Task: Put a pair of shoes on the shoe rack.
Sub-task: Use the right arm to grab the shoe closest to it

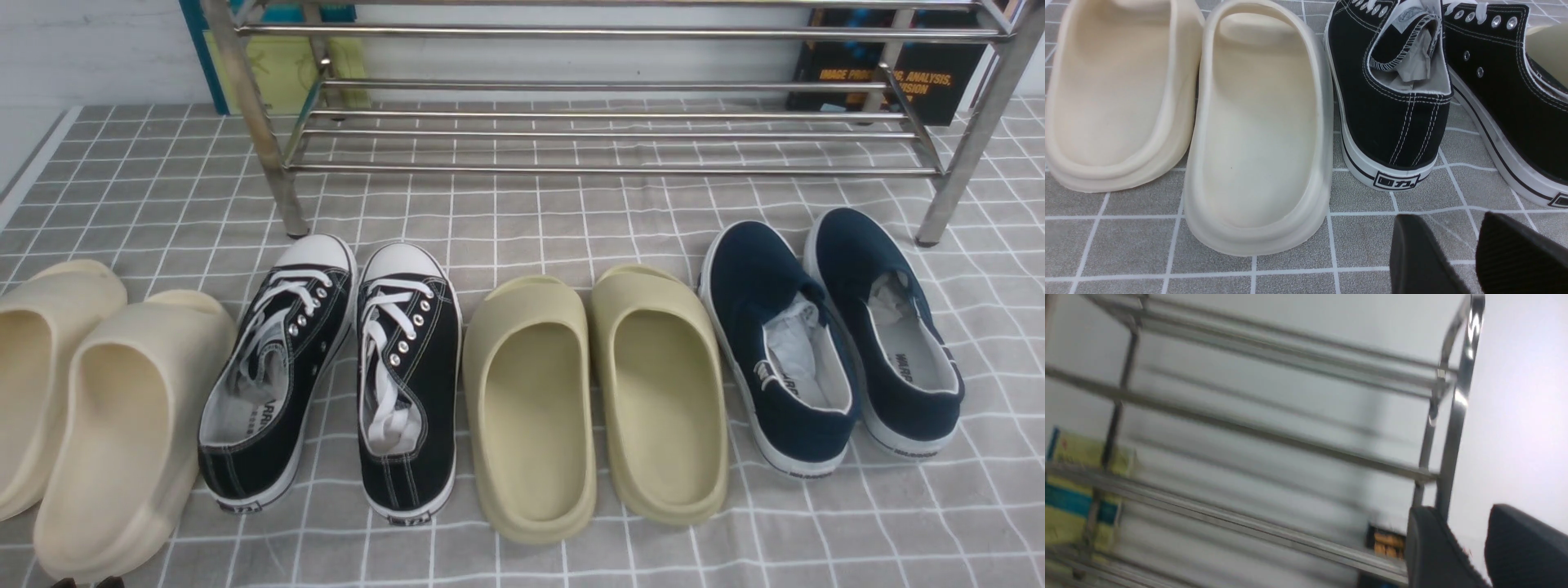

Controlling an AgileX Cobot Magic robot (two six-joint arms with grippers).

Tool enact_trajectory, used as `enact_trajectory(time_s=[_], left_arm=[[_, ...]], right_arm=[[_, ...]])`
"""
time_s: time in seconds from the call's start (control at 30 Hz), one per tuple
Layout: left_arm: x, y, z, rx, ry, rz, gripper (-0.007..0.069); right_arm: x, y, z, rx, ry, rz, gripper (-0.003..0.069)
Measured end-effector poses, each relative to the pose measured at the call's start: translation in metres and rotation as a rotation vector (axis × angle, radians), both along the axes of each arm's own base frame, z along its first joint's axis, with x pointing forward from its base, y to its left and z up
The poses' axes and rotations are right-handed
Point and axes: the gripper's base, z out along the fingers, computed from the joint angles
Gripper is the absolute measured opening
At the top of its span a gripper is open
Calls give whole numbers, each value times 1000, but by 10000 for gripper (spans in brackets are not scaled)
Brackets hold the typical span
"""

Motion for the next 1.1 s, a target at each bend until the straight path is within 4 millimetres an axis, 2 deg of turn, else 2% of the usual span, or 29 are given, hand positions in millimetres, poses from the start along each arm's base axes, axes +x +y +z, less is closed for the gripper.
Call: enact_trajectory(time_s=[0.17,0.23,0.37,0.4,0.43,0.47,0.5,0.53,0.57,0.63,0.77,0.83,0.87,0.9,0.93,0.97,1.0,1.07,1.1], left_arm=[[0,0,0,0,0,0,239],[0,0,0,0,0,0,239],[0,0,0,0,0,0,239],[0,0,0,0,0,0,239],[0,0,0,0,0,0,239],[0,0,0,0,0,0,239],[0,0,0,0,0,0,239],[0,0,0,0,0,0,239],[0,0,0,0,0,0,239],[0,0,0,0,0,0,239],[0,0,0,0,0,0,239],[0,0,0,0,0,0,239],[0,0,0,0,0,0,239],[0,0,0,0,0,0,239],[0,0,0,0,0,0,239],[0,0,0,0,0,0,239],[0,0,0,0,0,0,239],[0,0,0,0,0,0,239],[0,0,0,0,0,0,239]], right_arm=[[-4,0,7,92,-51,69,234],[-8,-3,25,130,-61,59,197],[-9,-9,78,169,22,-9,32],[-5,-11,98,181,70,-30,4],[-2,-13,110,190,109,-47,1],[6,-14,116,196,180,-68,0],[19,-16,131,204,261,-94,0],[25,-16,131,204,292,-100,1],[48,-19,135,206,426,-136,4],[81,-21,131,207,596,-173,5],[154,-13,90,214,1074,-198,24],[172,-6,80,200,1193,-193,41],[194,12,72,157,1345,-168,82],[207,24,67,125,1424,-154,117],[212,27,62,114,1452,-154,132],[232,48,55,54,1553,-135,196],[238,58,52,23,1596,-128,235],[263,88,36,-73,1700,-114,344],[266,89,35,-77,1703,-114,344]])
